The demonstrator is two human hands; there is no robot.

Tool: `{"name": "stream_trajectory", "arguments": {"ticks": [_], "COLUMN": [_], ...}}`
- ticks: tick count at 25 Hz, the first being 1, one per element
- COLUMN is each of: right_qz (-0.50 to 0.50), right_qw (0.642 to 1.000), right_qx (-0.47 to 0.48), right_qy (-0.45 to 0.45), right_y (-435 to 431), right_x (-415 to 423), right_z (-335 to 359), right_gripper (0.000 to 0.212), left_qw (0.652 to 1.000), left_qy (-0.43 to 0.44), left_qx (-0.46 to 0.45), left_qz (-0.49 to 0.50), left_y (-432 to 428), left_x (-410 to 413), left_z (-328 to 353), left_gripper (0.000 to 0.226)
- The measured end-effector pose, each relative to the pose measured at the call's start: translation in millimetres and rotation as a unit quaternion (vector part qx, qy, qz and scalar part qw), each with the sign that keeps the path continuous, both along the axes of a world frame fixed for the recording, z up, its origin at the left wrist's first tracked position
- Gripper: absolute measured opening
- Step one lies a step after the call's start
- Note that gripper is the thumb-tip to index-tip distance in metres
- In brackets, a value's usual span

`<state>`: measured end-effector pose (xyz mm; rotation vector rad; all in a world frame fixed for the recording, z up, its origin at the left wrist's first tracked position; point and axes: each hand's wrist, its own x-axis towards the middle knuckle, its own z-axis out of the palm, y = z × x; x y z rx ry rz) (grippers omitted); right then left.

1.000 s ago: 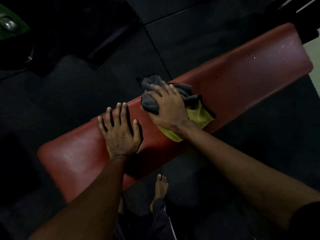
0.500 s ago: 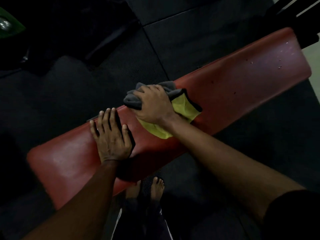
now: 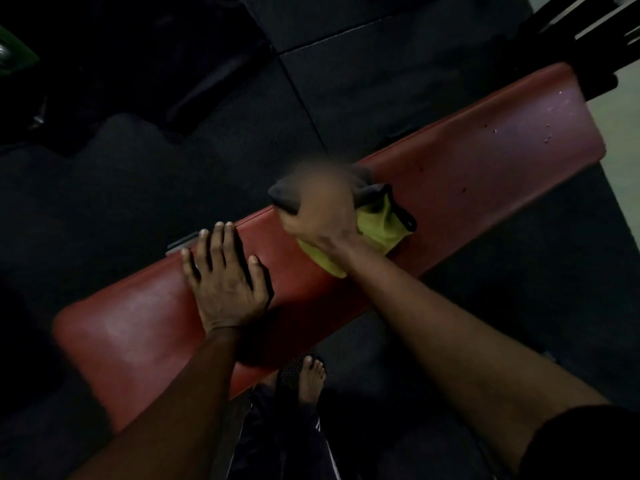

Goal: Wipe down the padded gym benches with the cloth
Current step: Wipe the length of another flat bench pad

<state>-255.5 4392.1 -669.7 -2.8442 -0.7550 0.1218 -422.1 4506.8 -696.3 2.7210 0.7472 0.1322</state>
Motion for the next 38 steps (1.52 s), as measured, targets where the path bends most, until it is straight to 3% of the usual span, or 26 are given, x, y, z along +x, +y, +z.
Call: {"name": "stream_trajectory", "arguments": {"ticks": [4,8,12,19,22,27,29,33,38], "right_qz": [0.141,-0.029,-0.169,-0.072,-0.204,-0.430,-0.417,-0.269,-0.299], "right_qw": [0.989,0.999,0.985,0.995,0.977,0.898,0.906,0.958,0.944], "right_qx": [0.029,0.017,0.007,0.050,0.053,0.086,0.074,0.094,0.137], "right_qy": [0.034,-0.009,-0.037,0.046,0.002,-0.033,-0.025,0.023,-0.033], "right_y": [-28,-63,-30,-81,-127,-119,-101,-121,-137], "right_x": [19,55,13,-71,-52,-44,-75,-94,-61], "right_z": [5,2,-1,8,0,-1,2,-2,-9], "right_gripper": [0.050,0.043,0.047,0.067,0.060,0.058,0.063,0.061,0.048], "left_qw": [1.000,1.000,1.000,1.000,1.000,1.000,1.000,1.000,1.000], "left_qy": [-0.004,-0.009,0.006,0.002,0.006,0.010,0.009,-0.001,0.002], "left_qx": [0.000,-0.013,-0.014,-0.021,-0.019,-0.016,-0.020,-0.020,-0.006], "left_qz": [0.000,0.002,-0.002,-0.004,-0.005,-0.004,-0.006,-0.002,-0.012], "left_y": [1,0,1,1,1,1,1,0,1], "left_x": [-1,0,0,1,0,0,-1,0,0], "left_z": [-1,0,-1,2,2,1,0,2,0], "left_gripper": [0.066,0.066,0.067,0.068,0.068,0.068,0.068,0.067,0.065]}}
